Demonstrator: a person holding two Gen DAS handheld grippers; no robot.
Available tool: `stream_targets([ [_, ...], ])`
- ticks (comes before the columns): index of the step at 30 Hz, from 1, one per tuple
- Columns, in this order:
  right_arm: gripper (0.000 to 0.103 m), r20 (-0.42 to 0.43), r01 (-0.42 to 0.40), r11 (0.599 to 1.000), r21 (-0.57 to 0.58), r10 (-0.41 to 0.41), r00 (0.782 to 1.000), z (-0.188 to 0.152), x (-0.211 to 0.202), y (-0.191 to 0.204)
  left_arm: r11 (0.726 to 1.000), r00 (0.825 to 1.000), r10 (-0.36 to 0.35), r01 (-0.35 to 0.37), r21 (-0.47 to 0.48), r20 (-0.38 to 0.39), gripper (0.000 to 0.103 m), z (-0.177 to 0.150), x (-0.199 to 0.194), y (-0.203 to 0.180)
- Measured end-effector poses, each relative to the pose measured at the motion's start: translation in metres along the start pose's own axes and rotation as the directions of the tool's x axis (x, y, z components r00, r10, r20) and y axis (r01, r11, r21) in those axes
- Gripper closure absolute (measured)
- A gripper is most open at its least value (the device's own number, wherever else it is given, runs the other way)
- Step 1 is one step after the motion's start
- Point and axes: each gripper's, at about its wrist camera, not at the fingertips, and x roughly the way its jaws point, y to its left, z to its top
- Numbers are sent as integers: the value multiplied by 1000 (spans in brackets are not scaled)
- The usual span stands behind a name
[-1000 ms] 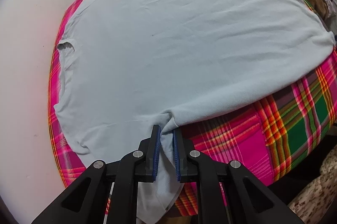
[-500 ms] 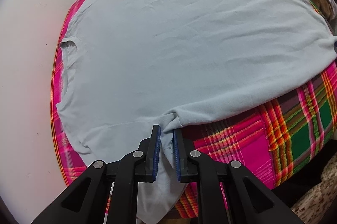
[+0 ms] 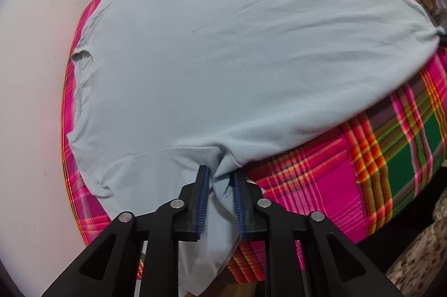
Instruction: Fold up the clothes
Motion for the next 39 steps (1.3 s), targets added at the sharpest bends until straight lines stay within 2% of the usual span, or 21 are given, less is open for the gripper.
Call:
stream_targets([
  [3, 101, 5, -19, 997, 75, 19, 1000, 6, 0, -16, 999, 999, -36, 36, 6, 20, 64, -3, -5, 1],
  [4, 101, 9, -23, 996, 90, 22, 1000, 8, 0, -20, 999, 999, -38, 37, 14, 25, 63, -4, -5, -1],
  [8, 101, 8, -31, 994, 106, 30, 1000, 15, 4, -28, 999, 1000, -3, 3, 35, 5, 63, 1, 3, -4],
  [11, 101, 1, -37, 994, 101, 37, 999, 19, 8, -30, 1000, 1000, -8, 8, 9, 21, 63, 7, 4, 2],
  [16, 101, -6, -50, 993, 106, 51, 999, 26, 15, -33, 999, 999, 22, -23, 48, 23, 56, 13, 8, 2],
  [21, 101, -1, -61, 992, 112, 62, 998, 30, 18, -40, 996, 999, 33, -35, 81, 19, 56, 19, 10, 3],
  [23, 101, -4, -66, 991, 118, 67, 998, 27, 15, -35, 997, 999, -34, 34, 68, 0, 68, 24, 12, 11],
  [24, 101, -6, -69, 990, 120, 70, 998, 28, 16, -35, 996, 998, -70, 70, 46, -8, 86, 26, 13, 17],
  [27, 101, -12, -74, 990, 121, 76, 997, 28, 19, -36, 986, 986, -168, 168, -3, -17, 90, 31, 16, 36],
  [31, 101, -11, -75, 990, 123, 77, 997, 29, 20, -36, 973, 973, -230, 230, -26, -14, 91, 35, 15, 54],
  [39, 101, -14, -80, 987, 142, 83, 996, 28, 20, -36, 959, 959, -282, 282, -22, -27, 91, 38, 20, 69],
])
